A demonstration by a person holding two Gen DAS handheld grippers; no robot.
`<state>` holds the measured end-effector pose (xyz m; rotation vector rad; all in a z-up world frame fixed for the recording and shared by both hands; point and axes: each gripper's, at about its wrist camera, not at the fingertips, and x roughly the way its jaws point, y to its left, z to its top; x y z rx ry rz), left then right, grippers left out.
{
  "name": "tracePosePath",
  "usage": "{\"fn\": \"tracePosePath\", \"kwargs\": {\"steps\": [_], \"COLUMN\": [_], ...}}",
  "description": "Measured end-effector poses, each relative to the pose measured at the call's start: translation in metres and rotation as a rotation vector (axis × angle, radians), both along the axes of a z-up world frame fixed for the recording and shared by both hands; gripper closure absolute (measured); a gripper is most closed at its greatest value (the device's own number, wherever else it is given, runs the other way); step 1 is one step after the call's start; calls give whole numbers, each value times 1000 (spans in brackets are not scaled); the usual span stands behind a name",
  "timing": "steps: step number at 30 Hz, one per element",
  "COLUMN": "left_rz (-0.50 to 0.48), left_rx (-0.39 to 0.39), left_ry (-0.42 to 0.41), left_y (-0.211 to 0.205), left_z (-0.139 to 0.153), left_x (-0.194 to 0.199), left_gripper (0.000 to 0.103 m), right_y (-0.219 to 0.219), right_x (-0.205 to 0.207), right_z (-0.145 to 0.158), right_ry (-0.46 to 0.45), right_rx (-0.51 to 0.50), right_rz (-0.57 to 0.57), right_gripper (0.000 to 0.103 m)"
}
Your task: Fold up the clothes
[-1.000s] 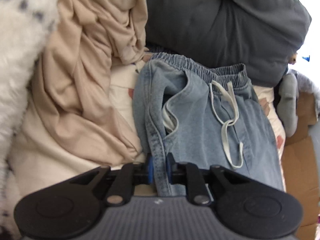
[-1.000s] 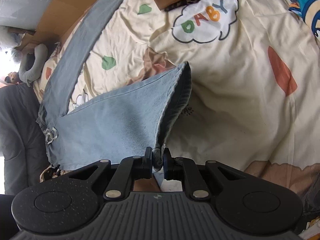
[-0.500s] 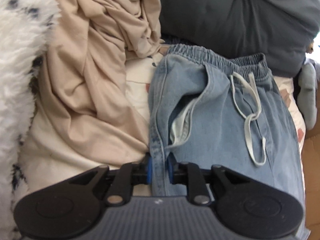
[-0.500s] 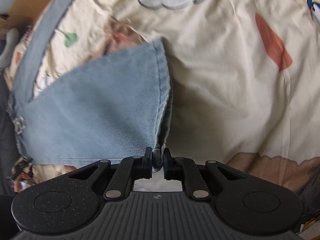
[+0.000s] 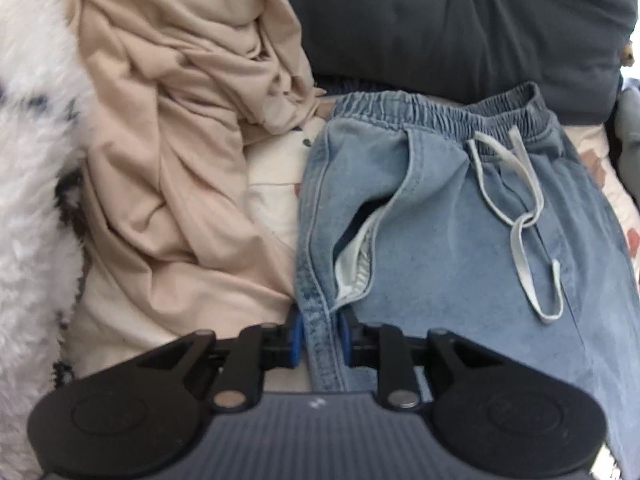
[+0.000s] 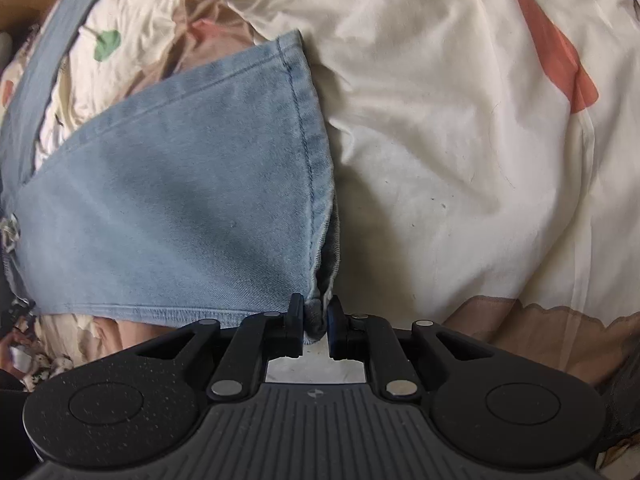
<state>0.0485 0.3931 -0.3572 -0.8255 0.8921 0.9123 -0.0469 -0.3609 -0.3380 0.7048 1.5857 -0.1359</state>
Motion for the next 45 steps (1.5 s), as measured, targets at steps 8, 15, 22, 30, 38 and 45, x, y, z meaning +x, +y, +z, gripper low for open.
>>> {"fn": "tracePosePath", "kwargs": {"steps": [8,15,22,30,38,45], "left_rz": [-119,-139,-169,-179,-187,-221], "left_rx": [9,8,12,8,19,26], "left_ry": [114,125,118,99,55,29], "left_y": [-9,-12,-11,-23,-38,-48], "left_z": [17,37,63,87,121,144], "left_x": [13,8,4,1,-1,-3], "left_gripper": [56,56,56,56,56,54], "right_y": [-24,-37,-37,-24,-25,-27], "right_x": [18,59,83,97,90,101], "right_z": [12,1,-17,-27,-7,-12], "right_ry": [-98,-221,-297,-339,-385,-362], "right_rx": [-52,-123,-149,-180,-270,-302], "right_rz": [-16,11,48,101,115,100], "right_gripper": [64,60,60,87,102,101]}}
